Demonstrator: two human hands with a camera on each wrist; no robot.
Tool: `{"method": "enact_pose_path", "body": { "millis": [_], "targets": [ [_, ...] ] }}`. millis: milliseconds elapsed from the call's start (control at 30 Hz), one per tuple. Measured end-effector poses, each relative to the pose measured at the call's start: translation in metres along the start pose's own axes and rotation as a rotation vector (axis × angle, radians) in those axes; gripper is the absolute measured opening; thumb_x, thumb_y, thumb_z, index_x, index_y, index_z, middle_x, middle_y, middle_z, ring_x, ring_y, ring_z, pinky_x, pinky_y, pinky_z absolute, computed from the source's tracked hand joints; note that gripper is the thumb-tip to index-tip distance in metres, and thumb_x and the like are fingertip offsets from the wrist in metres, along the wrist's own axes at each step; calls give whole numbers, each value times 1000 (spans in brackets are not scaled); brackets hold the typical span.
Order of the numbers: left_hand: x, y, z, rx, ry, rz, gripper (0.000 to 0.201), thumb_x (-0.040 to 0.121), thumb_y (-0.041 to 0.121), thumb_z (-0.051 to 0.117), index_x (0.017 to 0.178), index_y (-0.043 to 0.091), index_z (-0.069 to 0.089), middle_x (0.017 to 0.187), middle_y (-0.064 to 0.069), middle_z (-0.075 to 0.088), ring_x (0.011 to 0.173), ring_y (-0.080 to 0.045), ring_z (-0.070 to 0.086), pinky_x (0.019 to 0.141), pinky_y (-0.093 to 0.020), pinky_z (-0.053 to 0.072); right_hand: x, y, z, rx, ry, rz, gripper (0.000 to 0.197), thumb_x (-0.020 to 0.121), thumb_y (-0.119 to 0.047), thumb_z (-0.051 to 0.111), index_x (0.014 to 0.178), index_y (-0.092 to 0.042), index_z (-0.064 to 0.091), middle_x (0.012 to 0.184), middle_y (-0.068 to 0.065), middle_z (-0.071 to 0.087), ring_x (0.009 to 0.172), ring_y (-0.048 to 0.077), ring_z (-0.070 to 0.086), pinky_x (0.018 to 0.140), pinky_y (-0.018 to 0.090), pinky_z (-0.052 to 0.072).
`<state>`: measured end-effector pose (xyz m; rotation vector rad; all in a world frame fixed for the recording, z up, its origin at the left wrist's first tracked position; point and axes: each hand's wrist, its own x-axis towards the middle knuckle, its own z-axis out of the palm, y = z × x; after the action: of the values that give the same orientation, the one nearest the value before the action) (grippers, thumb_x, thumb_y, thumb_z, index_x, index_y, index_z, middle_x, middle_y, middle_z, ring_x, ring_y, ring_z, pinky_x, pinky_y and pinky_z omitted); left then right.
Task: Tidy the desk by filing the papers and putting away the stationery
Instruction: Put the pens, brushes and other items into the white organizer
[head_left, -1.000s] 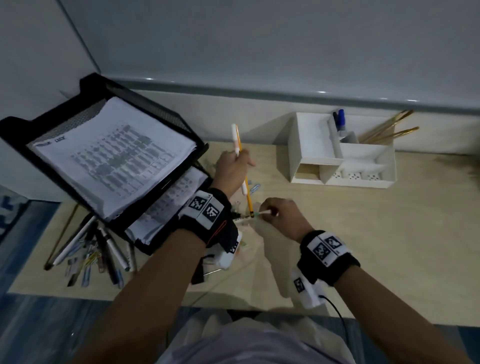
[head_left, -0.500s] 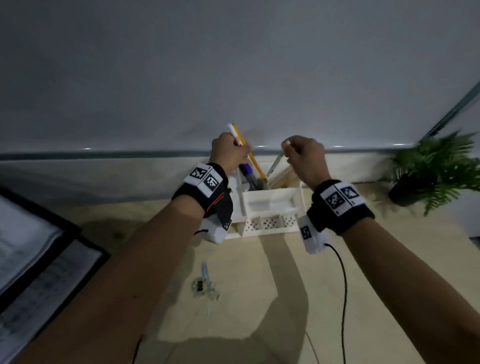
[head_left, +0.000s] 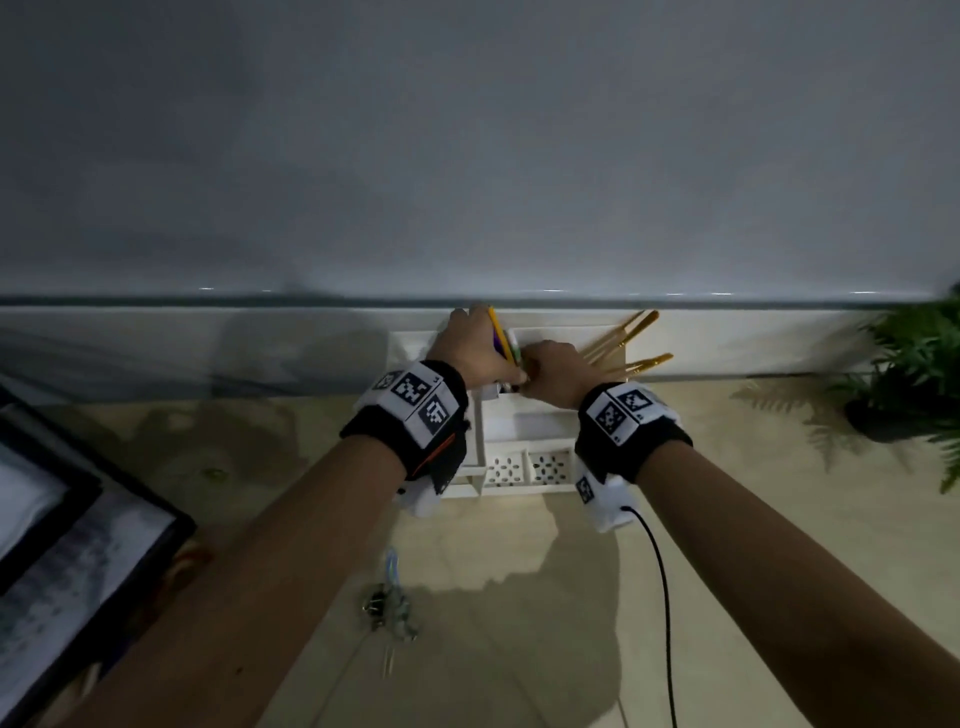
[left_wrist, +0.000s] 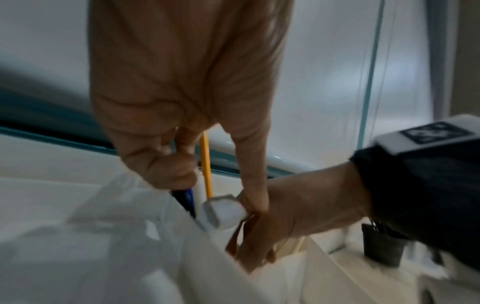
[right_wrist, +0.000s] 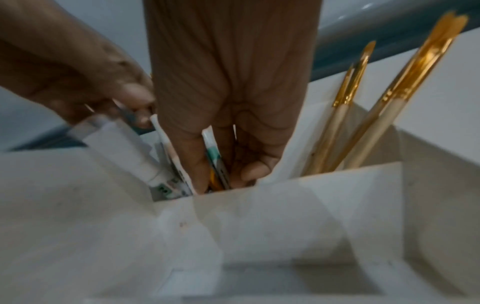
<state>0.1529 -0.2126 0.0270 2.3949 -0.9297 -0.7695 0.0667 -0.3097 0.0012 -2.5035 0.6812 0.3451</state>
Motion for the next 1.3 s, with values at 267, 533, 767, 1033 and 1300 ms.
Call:
{"method": "enact_pose_path", "body": {
  "millis": [267, 533, 767, 1033, 1300],
  "targets": [
    [-9, 9, -5, 189, 91, 59, 21, 78, 3, 62, 66, 9, 46, 101, -19, 64, 98, -34, 61, 71, -33, 42, 6, -3, 11, 159, 25, 15, 18, 79, -20, 70, 72, -12, 55, 100, 15, 59, 96, 26, 57, 73, 26, 36],
    [-7, 6, -14, 179, 44, -84, 23, 90, 16, 53, 100, -3, 61, 113, -22, 64, 103, -36, 63, 85, -35, 49, 5, -8, 15, 48, 8, 41, 36, 89, -19, 56, 116, 4, 52, 121, 23, 57, 112, 36, 54, 84, 33, 41],
    [-53, -21, -35, 0, 60, -79, 39, 92, 23, 55, 123, -1, 51, 118, -17, 61, 99, -29, 64, 85, -33, 50, -24, -24, 10, 129, 167, 124, 49, 89, -18, 56, 130, 4, 40, 135, 23, 39, 122, 39, 44, 101, 39, 37],
    [-171, -121, -80, -453, 264, -62, 21, 89, 17, 53, 68, 21, 55, 65, 2, 62, 44, 3, 56, 59, -22, 44, -84, -123, 50, 289, 692, -284, 36, 77, -1, 52, 112, 5, 51, 118, 26, 47, 102, 38, 52, 82, 32, 37],
    [-296, -250, -59, -396, 150, -289, 23, 91, 8, 52, 69, 10, 55, 71, -6, 59, 65, -20, 55, 59, -20, 48, -136, -236, 186, 84, -113, -529, 13, 85, -5, 49, 89, 1, 60, 96, 21, 65, 82, 29, 58, 70, 33, 39]
  ]
}}
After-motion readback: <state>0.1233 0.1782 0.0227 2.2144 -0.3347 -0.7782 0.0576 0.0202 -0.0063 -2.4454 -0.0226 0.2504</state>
